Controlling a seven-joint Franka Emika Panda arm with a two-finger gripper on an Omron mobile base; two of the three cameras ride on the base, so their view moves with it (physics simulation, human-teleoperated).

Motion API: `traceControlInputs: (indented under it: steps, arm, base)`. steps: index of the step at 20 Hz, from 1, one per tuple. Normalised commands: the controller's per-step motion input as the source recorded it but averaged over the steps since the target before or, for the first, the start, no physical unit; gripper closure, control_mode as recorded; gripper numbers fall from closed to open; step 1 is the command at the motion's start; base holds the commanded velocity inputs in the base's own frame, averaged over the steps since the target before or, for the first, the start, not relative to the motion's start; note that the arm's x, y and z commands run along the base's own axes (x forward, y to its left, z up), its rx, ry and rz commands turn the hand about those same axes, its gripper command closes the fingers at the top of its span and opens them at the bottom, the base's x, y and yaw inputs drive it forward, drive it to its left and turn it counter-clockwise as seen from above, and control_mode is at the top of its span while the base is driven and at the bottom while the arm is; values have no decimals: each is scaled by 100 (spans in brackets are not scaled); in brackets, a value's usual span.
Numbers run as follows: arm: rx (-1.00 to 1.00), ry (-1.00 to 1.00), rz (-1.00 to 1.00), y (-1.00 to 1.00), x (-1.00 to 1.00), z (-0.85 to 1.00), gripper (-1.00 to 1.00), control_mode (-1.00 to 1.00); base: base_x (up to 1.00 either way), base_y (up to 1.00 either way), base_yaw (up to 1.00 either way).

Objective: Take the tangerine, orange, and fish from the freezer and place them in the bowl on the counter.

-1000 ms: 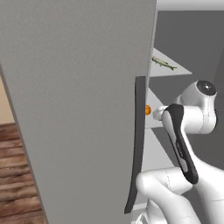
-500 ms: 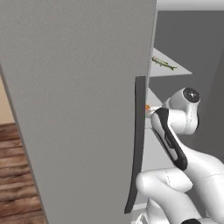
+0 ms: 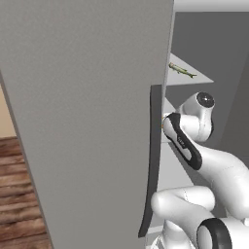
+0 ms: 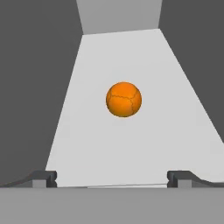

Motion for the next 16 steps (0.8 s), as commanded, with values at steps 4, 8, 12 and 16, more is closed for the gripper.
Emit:
traceControlInputs:
  steps: [4, 8, 12, 16]
  arm:
    - [0, 0, 0, -3, 9, -21, -100, -100]
    - [0, 0, 2, -8, 4, -34, -100, -100]
    - [0, 0, 1, -4, 19, -17, -100, -100]
    - [0, 0, 0, 0, 30, -2, -100, -100]
  base:
    - [0, 0, 0]
    - [0, 0, 0]
    - [0, 0, 0]
    - [0, 0, 0]
